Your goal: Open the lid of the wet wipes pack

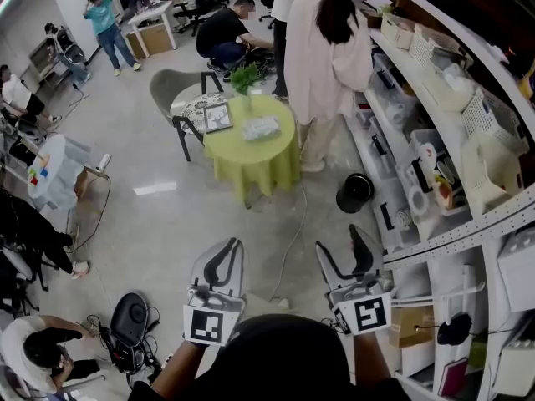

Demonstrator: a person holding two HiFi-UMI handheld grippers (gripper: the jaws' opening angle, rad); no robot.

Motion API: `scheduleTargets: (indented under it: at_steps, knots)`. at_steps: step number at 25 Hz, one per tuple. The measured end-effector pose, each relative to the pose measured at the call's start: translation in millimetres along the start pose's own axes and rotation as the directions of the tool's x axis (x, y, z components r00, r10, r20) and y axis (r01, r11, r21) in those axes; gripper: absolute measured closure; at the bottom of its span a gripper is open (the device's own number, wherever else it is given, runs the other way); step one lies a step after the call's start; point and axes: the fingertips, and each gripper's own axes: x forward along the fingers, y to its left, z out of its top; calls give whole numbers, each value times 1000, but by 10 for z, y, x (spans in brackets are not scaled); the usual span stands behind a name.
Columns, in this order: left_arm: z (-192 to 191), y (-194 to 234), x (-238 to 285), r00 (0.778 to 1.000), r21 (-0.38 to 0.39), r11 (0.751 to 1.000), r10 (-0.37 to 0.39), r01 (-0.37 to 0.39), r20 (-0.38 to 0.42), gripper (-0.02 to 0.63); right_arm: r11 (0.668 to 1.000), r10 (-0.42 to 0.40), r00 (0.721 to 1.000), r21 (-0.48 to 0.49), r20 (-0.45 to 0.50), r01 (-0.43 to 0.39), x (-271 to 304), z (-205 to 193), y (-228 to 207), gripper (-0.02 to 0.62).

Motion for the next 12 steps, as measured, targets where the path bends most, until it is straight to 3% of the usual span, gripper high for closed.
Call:
scheduleTargets:
  at_steps: [6, 9, 12]
  knots:
    - [-20, -32, 1, 1000, 2, 1000, -1, 1, -11, 569, 998, 23, 999, 59, 48, -26, -14, 24, 26, 243]
    - [-27, 10, -16, 1000, -5, 1000, 14, -14, -21, 569, 998, 19, 999, 64, 44, -22, 40, -2, 19, 183]
    - [-34, 80, -62, 999, -13, 999, 41, -41, -35, 569, 997, 20, 1000, 80, 19, -21, 101, -55, 4, 169]
